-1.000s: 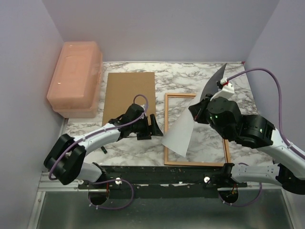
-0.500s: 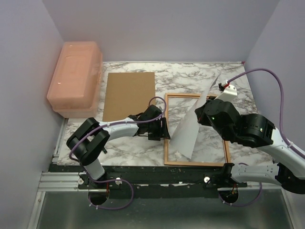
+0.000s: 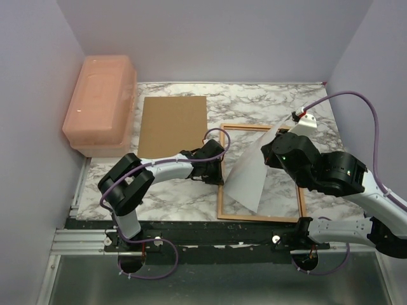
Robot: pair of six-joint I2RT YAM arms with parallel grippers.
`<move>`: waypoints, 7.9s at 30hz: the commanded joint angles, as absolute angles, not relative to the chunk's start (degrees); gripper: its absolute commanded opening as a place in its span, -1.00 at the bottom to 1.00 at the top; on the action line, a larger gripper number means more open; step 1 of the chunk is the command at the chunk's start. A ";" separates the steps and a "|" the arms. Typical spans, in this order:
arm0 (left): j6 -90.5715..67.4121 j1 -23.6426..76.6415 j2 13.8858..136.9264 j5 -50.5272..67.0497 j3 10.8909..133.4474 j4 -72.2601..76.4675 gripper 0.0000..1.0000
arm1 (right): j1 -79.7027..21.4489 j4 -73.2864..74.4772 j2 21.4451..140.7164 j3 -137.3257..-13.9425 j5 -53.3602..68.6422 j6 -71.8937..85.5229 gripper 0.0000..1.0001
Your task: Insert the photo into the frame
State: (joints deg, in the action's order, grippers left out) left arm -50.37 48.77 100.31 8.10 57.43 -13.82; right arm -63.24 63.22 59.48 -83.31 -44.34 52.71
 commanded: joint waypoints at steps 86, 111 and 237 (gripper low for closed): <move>-37.66 22.29 47.20 8.65 54.76 -37.40 0.79 | -36.57 28.02 73.81 -48.93 -1.60 38.91 -0.99; -38.19 22.30 49.38 12.92 56.22 -36.65 0.79 | -32.32 32.58 79.36 -54.19 -6.59 33.99 -0.99; -56.69 41.34 95.10 15.12 52.06 -5.51 -0.69 | -31.89 38.00 64.47 -49.44 -5.93 40.24 1.00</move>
